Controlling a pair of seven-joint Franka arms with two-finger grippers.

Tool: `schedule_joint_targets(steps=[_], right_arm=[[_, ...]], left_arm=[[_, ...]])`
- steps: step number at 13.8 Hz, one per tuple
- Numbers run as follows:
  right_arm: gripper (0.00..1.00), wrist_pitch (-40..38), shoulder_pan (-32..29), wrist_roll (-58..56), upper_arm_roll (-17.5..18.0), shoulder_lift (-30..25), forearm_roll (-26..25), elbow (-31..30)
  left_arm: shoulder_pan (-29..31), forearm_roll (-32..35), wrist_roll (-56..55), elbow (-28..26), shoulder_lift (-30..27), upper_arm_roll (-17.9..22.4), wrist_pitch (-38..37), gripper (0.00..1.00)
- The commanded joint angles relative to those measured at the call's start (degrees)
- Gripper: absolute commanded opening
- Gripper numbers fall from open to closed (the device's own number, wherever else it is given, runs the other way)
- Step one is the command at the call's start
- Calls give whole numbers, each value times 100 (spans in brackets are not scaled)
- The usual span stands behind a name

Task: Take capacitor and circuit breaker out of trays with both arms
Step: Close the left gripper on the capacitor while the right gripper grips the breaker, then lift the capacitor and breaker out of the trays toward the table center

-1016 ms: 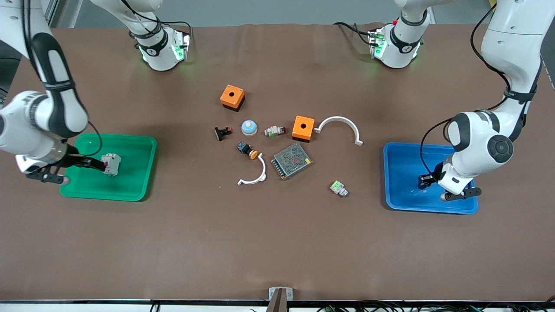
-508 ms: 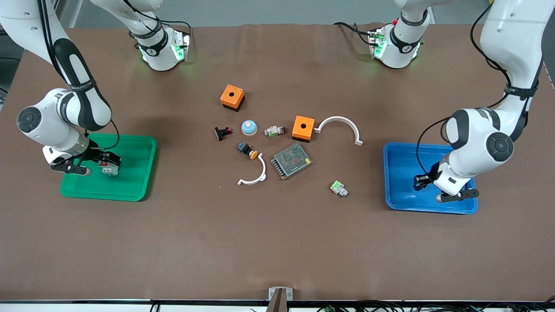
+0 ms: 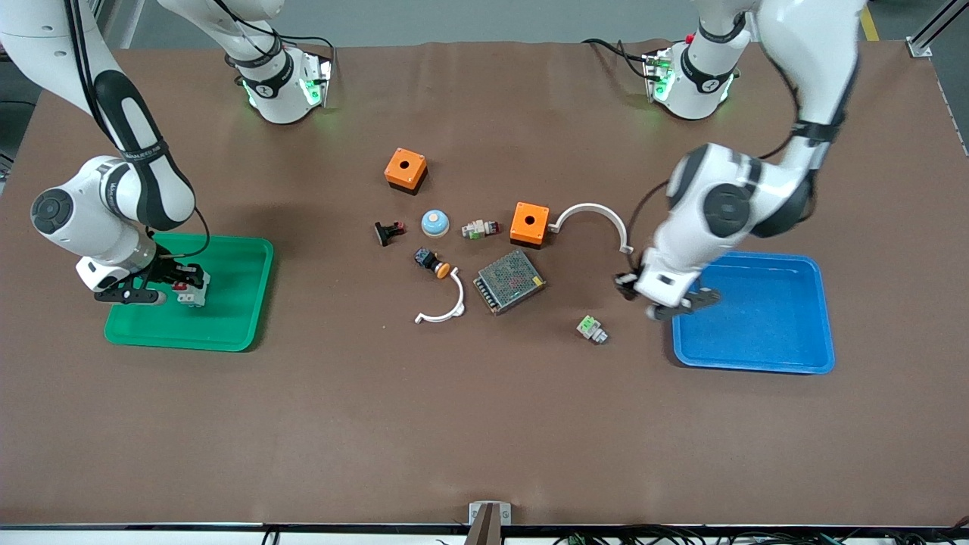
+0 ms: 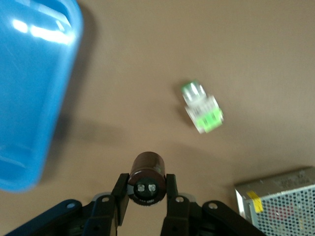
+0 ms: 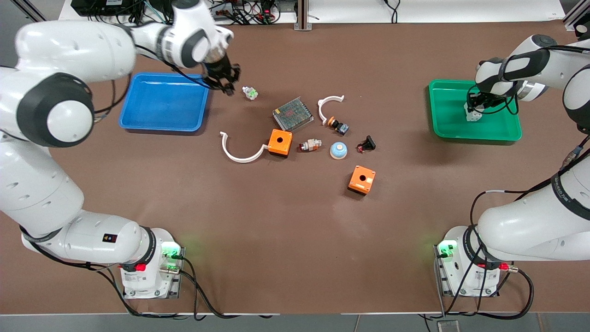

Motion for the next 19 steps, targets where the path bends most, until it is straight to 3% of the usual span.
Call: schedule_joint_targets(steps=[1,3,5,8,9,11,12,15,19], right_arm=[[0,-1213,249,-5,5,-151,311,620],[0,-1841,574,441,5,-344,382,895],[0,-1913,1223,1318,5,-494,391,913],[0,-1616,2313,2812,-4,-442,391,957],[0,-1423,2673,3270,-4,-381,391,1009],[0,-1360,3202,3982,-4,13,391,1368],[0,-1342,3465,4387,-4,215,391,1561],[0,-1290,3906,4969,-4,726,391,2072],[0,-754,4319,5480,-4,1201,391,2196]], left_arm=[[-246,226,-708,-93,166,38,-6,1],[-509,226,-1121,-120,351,47,2,2],[-634,261,-1429,-111,544,47,64,7],[-634,297,-1501,-59,738,47,73,24],[-634,297,-1501,-41,756,47,73,35],[-616,297,-1509,46,782,47,64,74],[-582,297,-1518,82,756,47,55,100],[-502,297,-1475,467,493,108,-259,100],[-11,341,-1387,2169,360,135,-1962,100]])
